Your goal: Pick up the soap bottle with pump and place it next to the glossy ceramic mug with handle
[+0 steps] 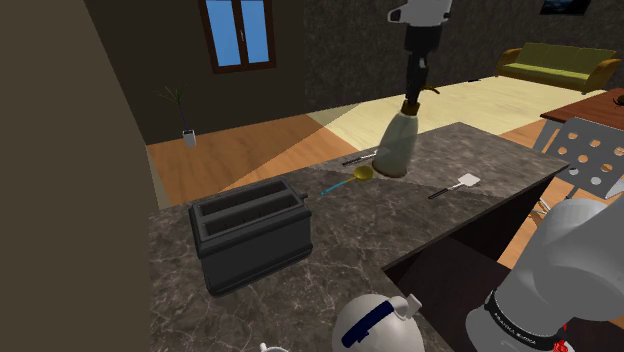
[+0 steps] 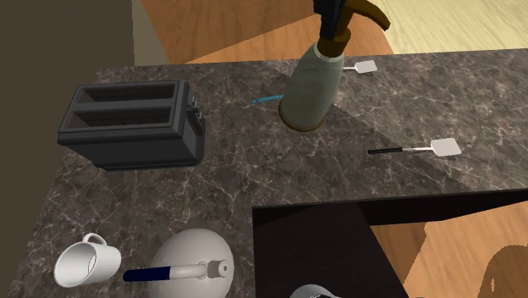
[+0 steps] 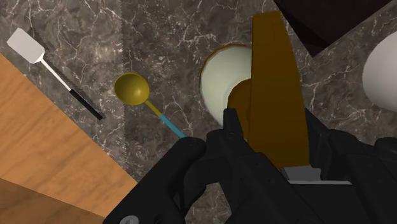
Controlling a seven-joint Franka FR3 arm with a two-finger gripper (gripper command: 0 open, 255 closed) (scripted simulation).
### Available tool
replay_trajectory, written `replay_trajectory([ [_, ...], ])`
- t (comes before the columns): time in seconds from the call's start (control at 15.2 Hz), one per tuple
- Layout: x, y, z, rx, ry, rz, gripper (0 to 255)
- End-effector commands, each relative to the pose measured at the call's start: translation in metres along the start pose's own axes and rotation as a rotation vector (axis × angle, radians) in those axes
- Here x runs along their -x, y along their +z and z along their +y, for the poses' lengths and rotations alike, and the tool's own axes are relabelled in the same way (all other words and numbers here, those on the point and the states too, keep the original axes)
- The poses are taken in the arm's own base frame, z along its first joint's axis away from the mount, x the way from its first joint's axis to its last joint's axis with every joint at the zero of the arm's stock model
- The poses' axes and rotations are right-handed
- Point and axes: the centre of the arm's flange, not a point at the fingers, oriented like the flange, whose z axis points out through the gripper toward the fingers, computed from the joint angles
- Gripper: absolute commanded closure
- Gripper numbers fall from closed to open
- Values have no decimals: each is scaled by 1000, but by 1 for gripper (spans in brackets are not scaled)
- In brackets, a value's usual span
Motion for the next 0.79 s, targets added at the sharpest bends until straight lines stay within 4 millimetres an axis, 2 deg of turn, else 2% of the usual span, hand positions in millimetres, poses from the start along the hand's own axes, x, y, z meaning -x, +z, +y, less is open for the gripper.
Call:
replay_trajectory([
  [0.0, 0, -11, 0, 0, 0, 0, 255],
  [0.73, 3, -69, 2, 0, 0, 0, 255],
])
